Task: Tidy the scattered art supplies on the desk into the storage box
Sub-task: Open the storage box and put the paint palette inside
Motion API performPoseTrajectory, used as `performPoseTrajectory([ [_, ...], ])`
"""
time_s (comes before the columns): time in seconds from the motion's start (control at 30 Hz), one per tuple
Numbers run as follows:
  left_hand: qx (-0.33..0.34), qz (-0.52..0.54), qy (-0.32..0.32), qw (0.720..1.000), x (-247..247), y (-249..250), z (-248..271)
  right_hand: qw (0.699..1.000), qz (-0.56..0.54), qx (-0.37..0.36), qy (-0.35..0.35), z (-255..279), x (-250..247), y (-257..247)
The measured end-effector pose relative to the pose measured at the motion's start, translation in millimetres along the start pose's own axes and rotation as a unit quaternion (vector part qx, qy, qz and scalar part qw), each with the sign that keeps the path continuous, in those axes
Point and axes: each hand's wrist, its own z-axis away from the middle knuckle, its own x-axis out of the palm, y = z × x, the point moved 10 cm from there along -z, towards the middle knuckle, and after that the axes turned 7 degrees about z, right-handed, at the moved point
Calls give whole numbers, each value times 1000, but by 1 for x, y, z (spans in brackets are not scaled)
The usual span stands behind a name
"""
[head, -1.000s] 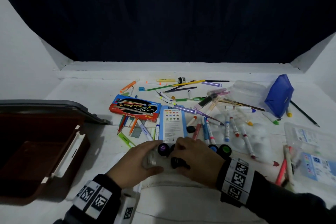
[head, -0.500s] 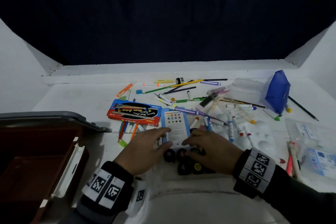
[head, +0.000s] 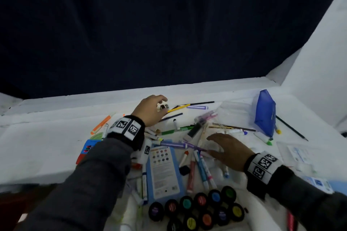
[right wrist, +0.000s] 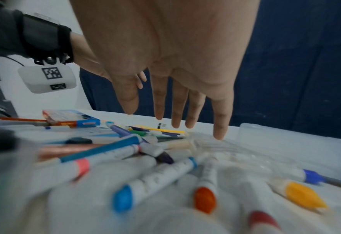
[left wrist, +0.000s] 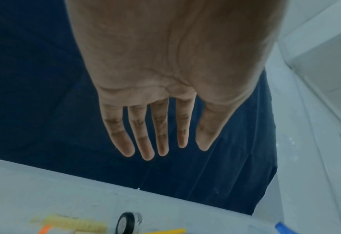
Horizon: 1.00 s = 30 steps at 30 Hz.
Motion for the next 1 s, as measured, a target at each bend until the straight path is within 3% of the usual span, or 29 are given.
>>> performPoseTrajectory([
  [0.1, -20, -59, -46, 997, 29, -21, -45, 999, 9, 8, -37, -6, 5, 13],
  [0.23, -25, -146, -108, 983, 67, -42, -84, 999, -35, 25, -24, -12, -3, 27],
  [0.43, -24, -207, -118, 971, 83, -59, -110, 996, -81, 27, -32, -18, -3, 36],
  [0.63, 0, -185, -88, 979, 74, -50, -108, 995, -95, 25, -31, -22, -7, 35],
  [0.73, 0, -156, -58, 986, 54, -40, -98, 997, -82, -4, 10, -19, -19, 22],
  [0.87, 6, -55, 25, 998, 7, -22, -74, 992, -76, -63, 80, -5, -41, -7],
  [1.0, 36, 73, 118, 990, -44, 1, -25, 987, -84, -115, 82, 17, -48, -44],
])
